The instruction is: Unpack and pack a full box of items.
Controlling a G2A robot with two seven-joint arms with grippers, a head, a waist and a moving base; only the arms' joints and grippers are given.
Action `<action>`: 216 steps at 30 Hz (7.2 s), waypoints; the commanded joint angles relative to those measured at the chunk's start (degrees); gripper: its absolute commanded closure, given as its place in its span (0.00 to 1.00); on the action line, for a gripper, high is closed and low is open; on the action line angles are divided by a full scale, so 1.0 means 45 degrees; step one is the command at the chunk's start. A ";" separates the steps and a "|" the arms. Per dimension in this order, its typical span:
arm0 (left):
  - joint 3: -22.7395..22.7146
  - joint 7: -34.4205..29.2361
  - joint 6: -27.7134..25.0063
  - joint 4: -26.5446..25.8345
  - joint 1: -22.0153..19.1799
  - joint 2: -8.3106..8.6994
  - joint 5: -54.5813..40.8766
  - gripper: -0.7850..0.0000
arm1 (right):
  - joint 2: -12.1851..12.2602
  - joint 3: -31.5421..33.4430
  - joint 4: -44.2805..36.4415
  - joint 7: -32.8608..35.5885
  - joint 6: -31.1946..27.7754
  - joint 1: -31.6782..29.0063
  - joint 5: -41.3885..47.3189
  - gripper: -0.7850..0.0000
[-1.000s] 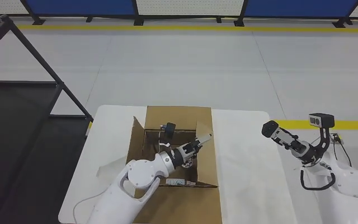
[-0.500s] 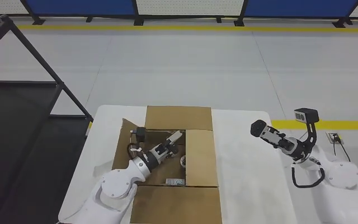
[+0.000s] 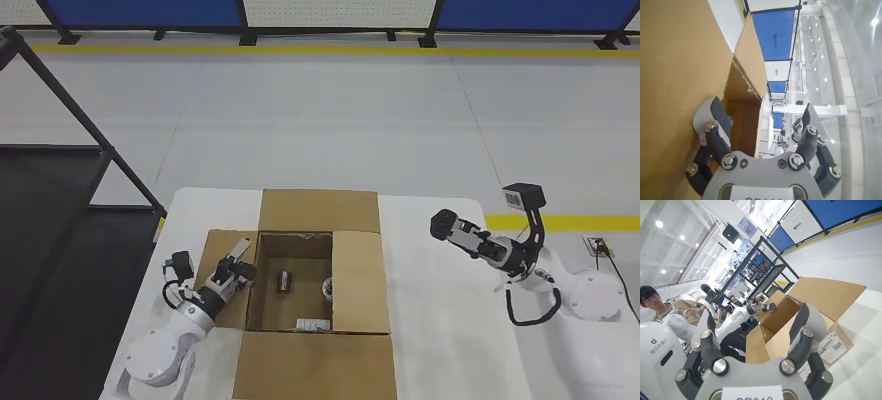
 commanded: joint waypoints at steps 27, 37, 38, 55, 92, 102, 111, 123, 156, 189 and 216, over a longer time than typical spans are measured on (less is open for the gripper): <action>0.1267 -0.1083 0.0596 -0.3071 -0.0102 -0.0041 0.0731 0.00 | 0.0389 -0.0509 0.0404 -0.0334 -0.0399 0.0173 0.0425 0.00; 0.3643 -0.2042 0.1578 -0.1477 -0.1930 -0.0320 0.0948 0.00 | 0.0601 -0.0180 0.0575 -0.0354 -0.0565 -0.0098 0.0715 0.00; 0.3737 -0.1998 0.1583 -0.1477 -0.1968 -0.0332 0.1050 0.00 | 0.0622 -0.0156 0.0586 -0.0342 -0.0565 -0.0120 0.0738 0.00; 0.1161 -0.0256 0.1928 -0.2544 0.0171 0.0007 0.2387 0.00 | 0.0716 -0.1086 0.1125 -0.0122 -0.0526 0.0753 0.1067 0.00; 0.2802 -0.2638 0.2621 -0.3936 -0.1759 -0.0101 0.0413 0.00 | 0.1192 -0.0481 0.1516 -0.0709 -0.1061 0.0455 0.1708 0.00; 0.3887 -0.2637 0.2994 -0.0031 -0.3630 -0.0391 -0.0351 0.00 | 0.1492 0.0523 0.1222 -0.0553 -0.1105 -0.0374 0.2199 0.00; 0.4582 -0.2192 0.2679 0.1574 -0.4196 -0.0550 0.0185 0.00 | 0.1595 0.0515 0.1192 -0.0478 -0.1110 -0.0412 0.2410 0.00; 0.5197 -0.2536 0.1465 0.2595 -0.4648 -0.0795 -0.0229 0.00 | 0.1706 0.0420 0.1252 -0.0563 -0.1134 -0.0452 0.2457 0.00; 0.7602 -0.1360 0.0127 0.2777 -0.6603 -0.1911 -0.0898 0.00 | 0.2358 0.2276 0.0720 -0.0140 -0.0908 -0.1905 0.3270 0.00; 0.8179 -0.0091 -0.0680 0.4182 -0.6387 -0.2674 -0.1017 0.00 | 0.3276 0.1209 -0.1770 0.2098 0.1324 -0.2668 0.3141 0.00; 0.8359 0.0359 -0.0670 0.4314 -0.6265 -0.3190 -0.0339 0.00 | 0.3393 -0.0535 -0.3840 0.3733 0.2964 -0.2500 0.2709 0.00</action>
